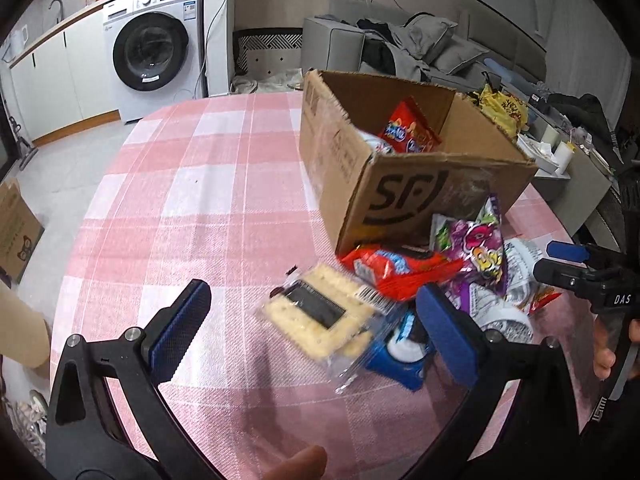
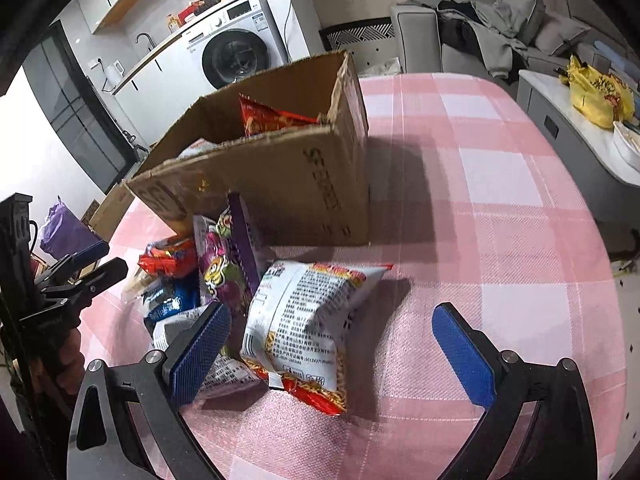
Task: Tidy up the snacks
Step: 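Move the left gripper toward the cracker packet and the right toward the white chip bag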
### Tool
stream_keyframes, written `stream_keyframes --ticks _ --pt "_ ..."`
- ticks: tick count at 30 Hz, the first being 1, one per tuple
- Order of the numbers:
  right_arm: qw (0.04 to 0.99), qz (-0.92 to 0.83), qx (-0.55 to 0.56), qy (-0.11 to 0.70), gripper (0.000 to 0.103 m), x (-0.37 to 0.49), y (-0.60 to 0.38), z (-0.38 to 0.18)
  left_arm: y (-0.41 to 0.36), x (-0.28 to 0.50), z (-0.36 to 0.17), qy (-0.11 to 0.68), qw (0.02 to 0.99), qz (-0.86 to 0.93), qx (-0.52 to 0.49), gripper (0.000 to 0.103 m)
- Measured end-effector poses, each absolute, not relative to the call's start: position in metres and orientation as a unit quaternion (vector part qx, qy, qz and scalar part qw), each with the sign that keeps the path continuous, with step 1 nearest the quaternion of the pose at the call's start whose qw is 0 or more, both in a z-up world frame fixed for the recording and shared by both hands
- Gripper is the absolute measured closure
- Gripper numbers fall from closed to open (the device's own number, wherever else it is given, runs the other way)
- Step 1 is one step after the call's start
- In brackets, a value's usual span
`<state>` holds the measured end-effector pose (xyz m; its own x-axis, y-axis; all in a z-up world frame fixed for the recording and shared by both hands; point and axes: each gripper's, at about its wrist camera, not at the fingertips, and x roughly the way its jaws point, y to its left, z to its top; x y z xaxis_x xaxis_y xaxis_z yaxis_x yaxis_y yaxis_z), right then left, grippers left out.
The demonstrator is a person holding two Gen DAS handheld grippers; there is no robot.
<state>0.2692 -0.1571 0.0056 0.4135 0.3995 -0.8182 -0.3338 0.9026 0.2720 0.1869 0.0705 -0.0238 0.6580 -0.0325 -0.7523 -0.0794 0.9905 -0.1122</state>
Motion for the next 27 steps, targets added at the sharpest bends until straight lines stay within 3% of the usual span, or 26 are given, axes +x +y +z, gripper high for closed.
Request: stream_keyframes --ticks 27 --pt "0.83 0.215 0.005 0.515 0.001 0.28 -0.155 -0.016 0.112 0.208 -0.072 0.455 0.88 0.069 -0.119 0.001"
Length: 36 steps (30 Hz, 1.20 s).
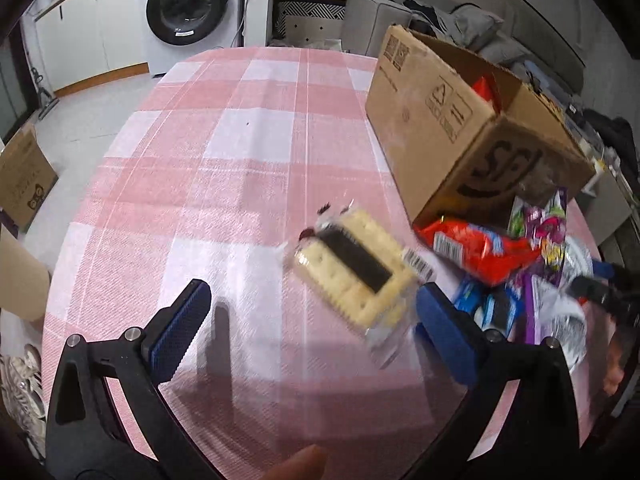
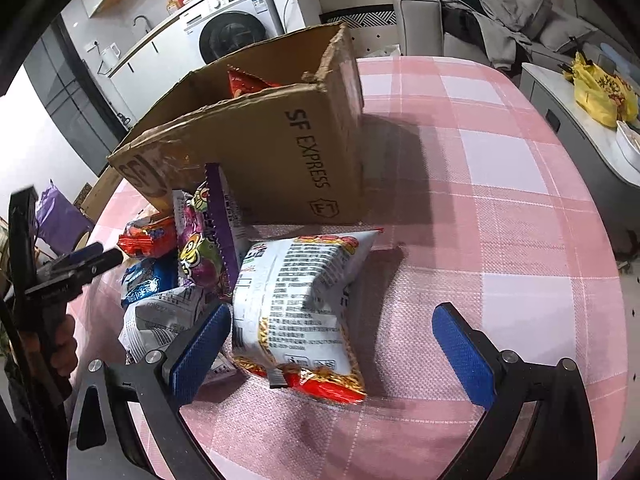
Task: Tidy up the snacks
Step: 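Move the left gripper toward the cracker packet and the right toward the white chip bag, then grasp the white chip bag with the right gripper while the left grasps the cracker packet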
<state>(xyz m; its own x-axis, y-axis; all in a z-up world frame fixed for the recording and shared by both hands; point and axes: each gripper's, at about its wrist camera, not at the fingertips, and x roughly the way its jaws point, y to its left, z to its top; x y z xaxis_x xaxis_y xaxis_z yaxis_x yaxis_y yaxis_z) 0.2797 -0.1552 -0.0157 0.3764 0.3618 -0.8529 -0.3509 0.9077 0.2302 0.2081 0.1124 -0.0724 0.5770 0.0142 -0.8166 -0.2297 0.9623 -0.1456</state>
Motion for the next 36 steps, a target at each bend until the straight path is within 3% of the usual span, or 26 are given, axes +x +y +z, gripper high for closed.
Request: stream_keyframes --ticks 10,25,28,32,35,36 --pt "0.827 0.214 0.006 0.52 0.001 0.281 -0.15 -0.019 0.097 0.246 -0.08 0.457 0.88 0.101 -0.082 0.001" --pt "0.822 0.212 0.014 0.529 0.001 0.289 -0.162 -0.025 0.123 0.225 -0.093 0.478 0.868 0.112 -0.072 0.001" --pt "0.821 0.221 0.011 0.527 0.001 0.29 -0.158 -0.025 0.119 0.223 -0.093 0.474 0.872 0.1 -0.068 0.008" --pt "0.821 0.219 0.003 0.527 0.002 0.291 -0.15 -0.026 0.114 0.22 -0.087 0.467 0.877 0.088 -0.065 0.03" --pt "0.824 0.215 -0.015 0.524 0.011 0.29 -0.146 -0.026 0.11 0.214 -0.085 0.457 0.884 0.077 -0.06 0.048" --pt "0.826 0.212 -0.023 0.523 0.015 0.289 -0.145 -0.026 0.109 0.212 -0.084 0.455 0.885 0.074 -0.061 0.048"
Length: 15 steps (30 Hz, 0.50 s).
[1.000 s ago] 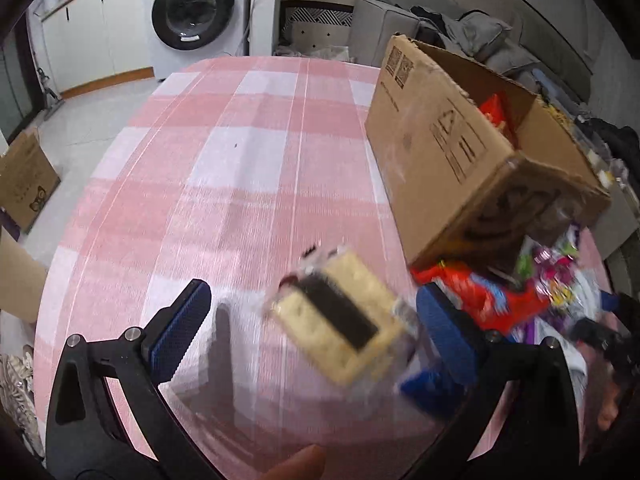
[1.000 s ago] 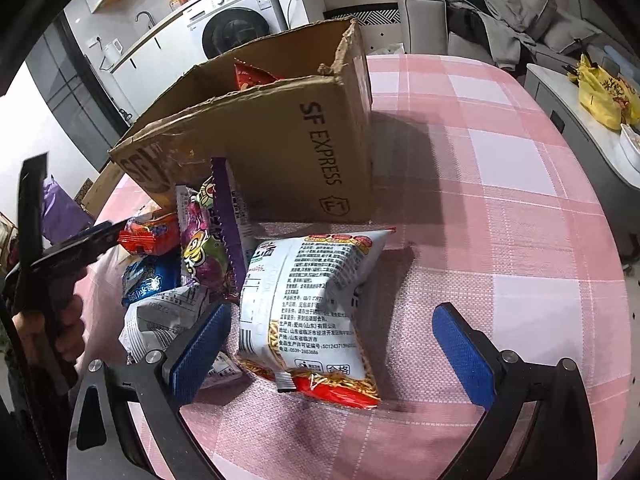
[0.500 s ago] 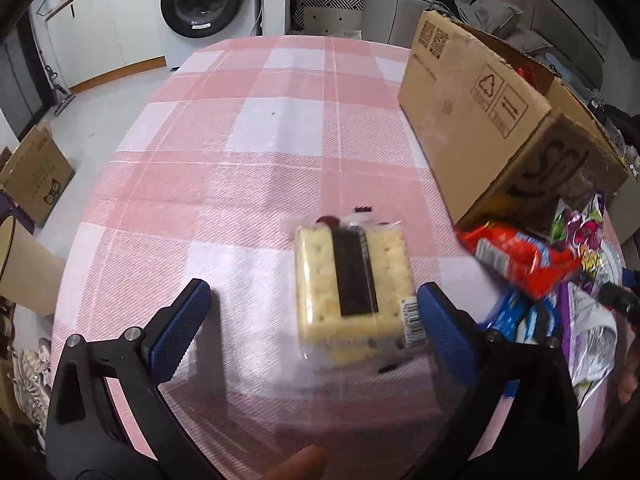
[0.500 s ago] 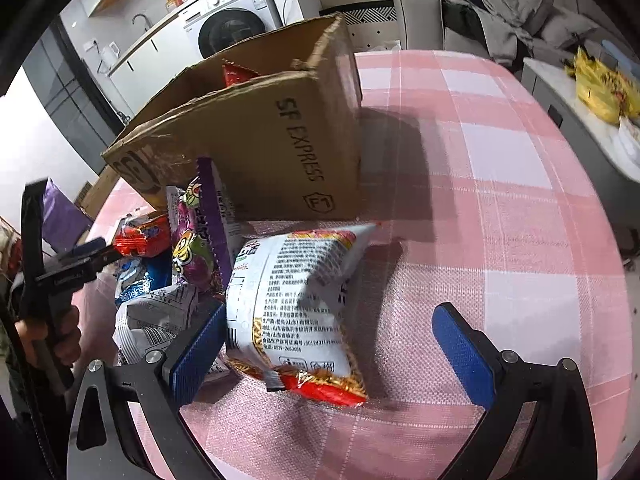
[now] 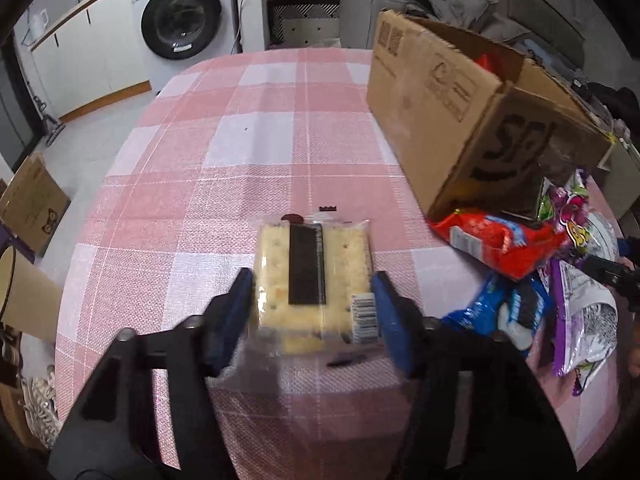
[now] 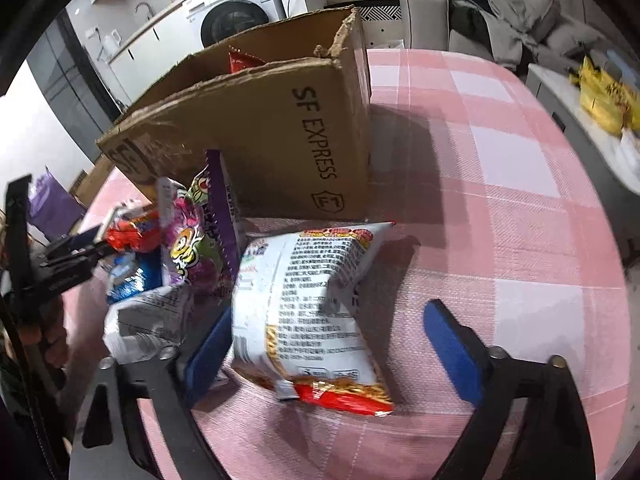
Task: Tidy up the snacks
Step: 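Grasp the white chip bag with the right gripper while the left grasps the cracker packet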
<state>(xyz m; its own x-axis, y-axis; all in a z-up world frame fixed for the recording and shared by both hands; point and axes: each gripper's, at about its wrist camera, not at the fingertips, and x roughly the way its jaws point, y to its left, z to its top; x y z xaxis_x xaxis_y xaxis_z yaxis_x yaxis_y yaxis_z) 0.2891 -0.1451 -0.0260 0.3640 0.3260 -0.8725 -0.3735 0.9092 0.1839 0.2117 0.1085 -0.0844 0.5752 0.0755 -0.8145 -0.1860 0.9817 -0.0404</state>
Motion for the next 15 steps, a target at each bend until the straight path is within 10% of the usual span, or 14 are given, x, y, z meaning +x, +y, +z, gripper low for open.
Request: stream_keyframes --ticks 15 --pt "0.846 0.228 0.008 0.482 0.052 0.264 -0.167 -0.012 0.098 0.17 -0.048 0.401 0.908 0.049 -0.109 0.048"
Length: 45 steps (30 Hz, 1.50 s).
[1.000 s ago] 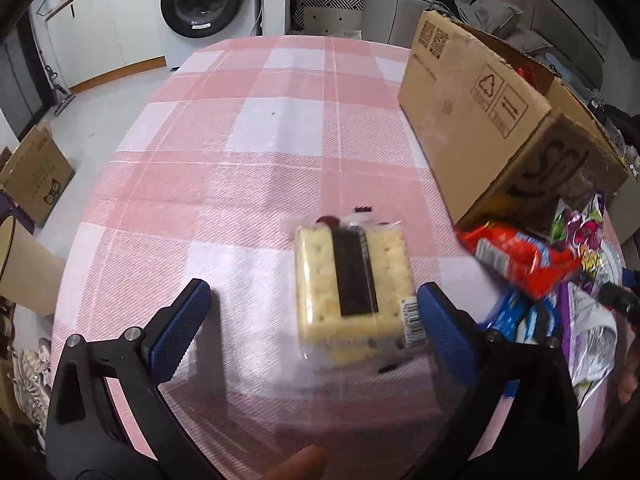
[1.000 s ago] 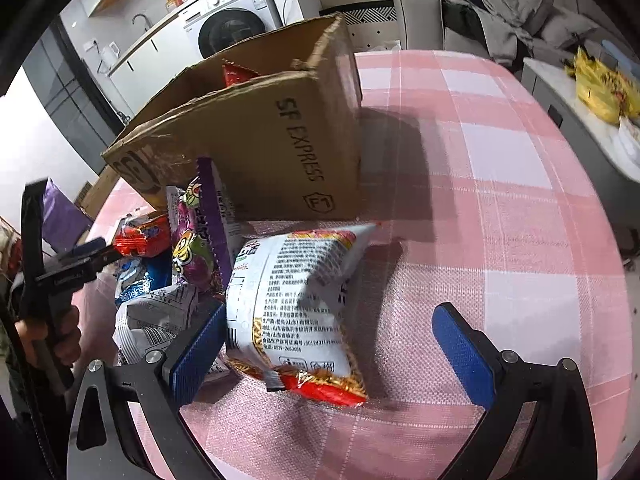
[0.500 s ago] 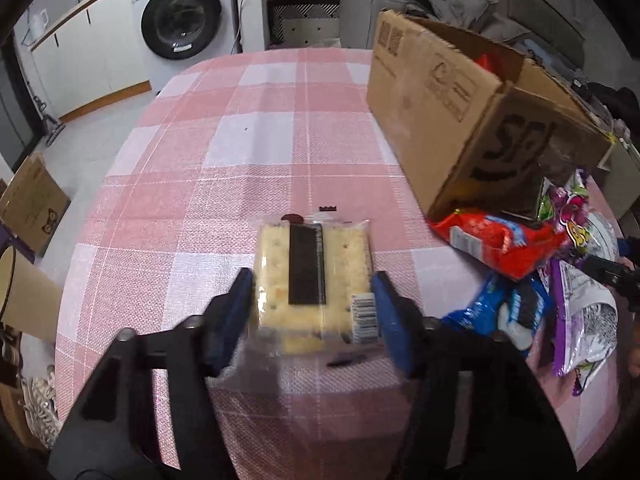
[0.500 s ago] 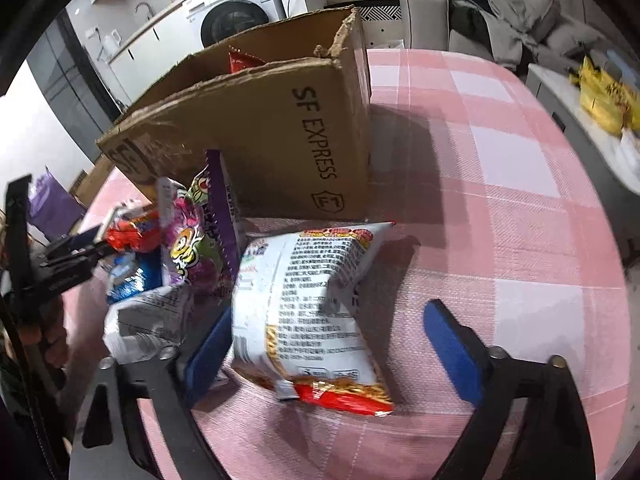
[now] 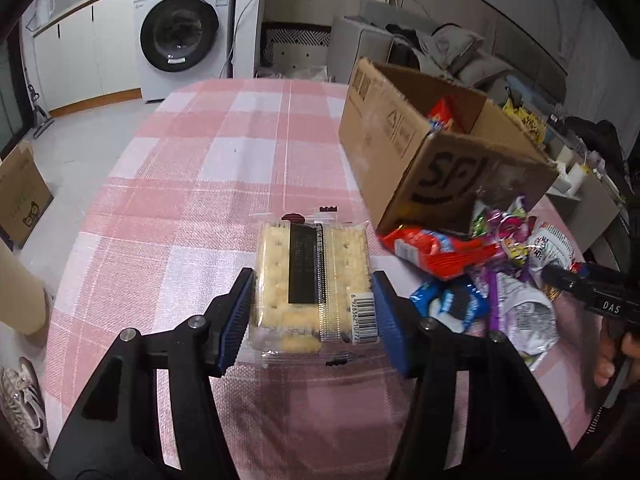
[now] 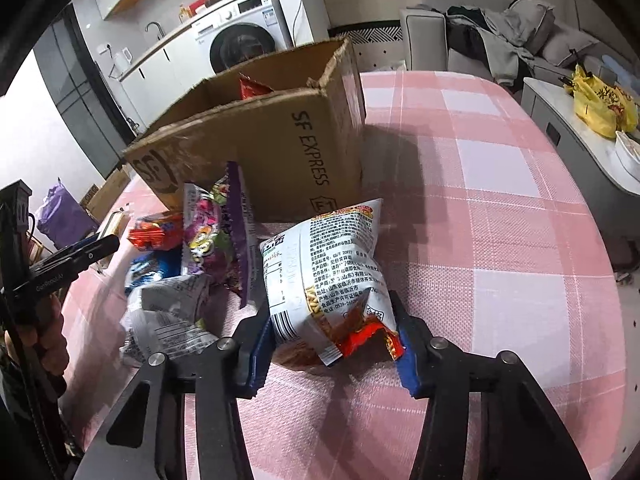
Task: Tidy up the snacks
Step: 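Grasp the white chip bag with the right gripper while the left grasps the cracker packet, then carry both packets over the box and lower them inside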
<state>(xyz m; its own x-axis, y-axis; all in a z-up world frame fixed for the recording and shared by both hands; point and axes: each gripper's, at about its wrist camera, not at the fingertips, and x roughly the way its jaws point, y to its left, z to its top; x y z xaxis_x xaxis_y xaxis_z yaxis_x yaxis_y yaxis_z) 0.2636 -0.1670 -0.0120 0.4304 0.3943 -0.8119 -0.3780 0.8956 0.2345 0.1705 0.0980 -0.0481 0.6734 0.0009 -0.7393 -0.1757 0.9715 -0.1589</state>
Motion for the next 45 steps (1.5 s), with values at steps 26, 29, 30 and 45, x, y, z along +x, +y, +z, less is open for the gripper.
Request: stream_keyframes --ticks 26,29,30,45 --pt "0.892 0.255 0.048 0.369 0.052 0.248 -0.171 0.082 0.024 0.17 0.065 0.29 0.955 -0.003 -0.067 0.048" --pt "0.893 0.258 0.051 0.366 0.052 0.253 -0.168 0.084 0.016 0.176 0.072 0.285 0.957 -0.003 -0.06 0.048" --pt "0.893 0.258 0.051 0.364 0.052 0.254 -0.167 0.085 0.015 0.178 0.074 0.283 0.957 -0.001 -0.06 0.048" --pt "0.898 0.261 0.063 0.348 0.052 0.287 -0.151 0.092 0.012 0.218 0.075 0.28 0.958 -0.006 -0.06 0.048"
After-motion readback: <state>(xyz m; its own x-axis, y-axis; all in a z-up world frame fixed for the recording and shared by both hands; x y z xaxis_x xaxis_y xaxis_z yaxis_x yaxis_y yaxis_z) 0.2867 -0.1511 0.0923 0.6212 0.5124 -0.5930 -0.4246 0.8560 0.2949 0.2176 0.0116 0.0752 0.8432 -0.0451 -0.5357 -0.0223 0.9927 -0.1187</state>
